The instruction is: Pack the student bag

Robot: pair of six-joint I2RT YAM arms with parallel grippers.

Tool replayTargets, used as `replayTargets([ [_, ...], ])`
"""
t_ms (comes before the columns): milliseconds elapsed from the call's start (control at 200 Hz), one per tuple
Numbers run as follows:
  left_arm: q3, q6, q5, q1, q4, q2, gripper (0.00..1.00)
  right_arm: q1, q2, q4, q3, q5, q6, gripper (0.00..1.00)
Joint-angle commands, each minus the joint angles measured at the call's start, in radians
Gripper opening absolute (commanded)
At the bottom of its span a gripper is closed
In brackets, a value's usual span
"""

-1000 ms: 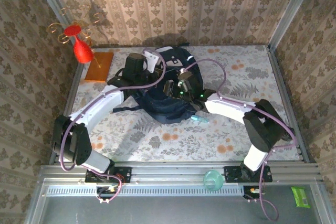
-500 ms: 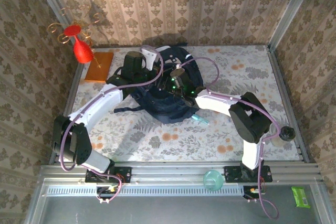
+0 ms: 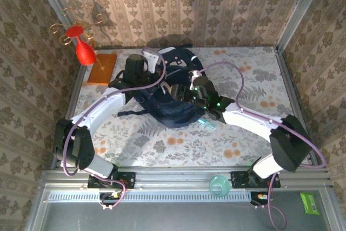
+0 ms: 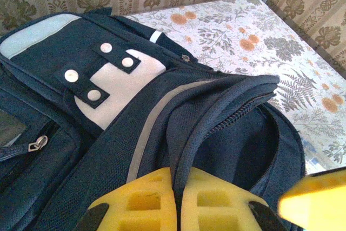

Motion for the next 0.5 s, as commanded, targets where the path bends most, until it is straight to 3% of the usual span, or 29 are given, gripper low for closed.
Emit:
replayTargets([
  [0,-0.015,-0.022,0.009,0.019,0.1,-0.02,0.0,-0.002,-0.067,-0.25,-0.07,0.099,-0.14,0.73],
  [155,-0.029,-0.021,0.014,0.02,0.109,-0.017,0.0,-0.013,-0.135,-0.455,-0.146,0.241,-0.249,0.83],
  [255,-0.026,-0.019,0.021,0.02,0.108,-0.006,0.0,-0.045,-0.11,-0.528,-0.153,0.206,-0.262,0.88],
  [495,-0.027,-0.024,0.026,0.021,0.105,0.004,0.0,-0.071,-0.002,-0.5,-0.159,0.136,-0.278,0.92],
])
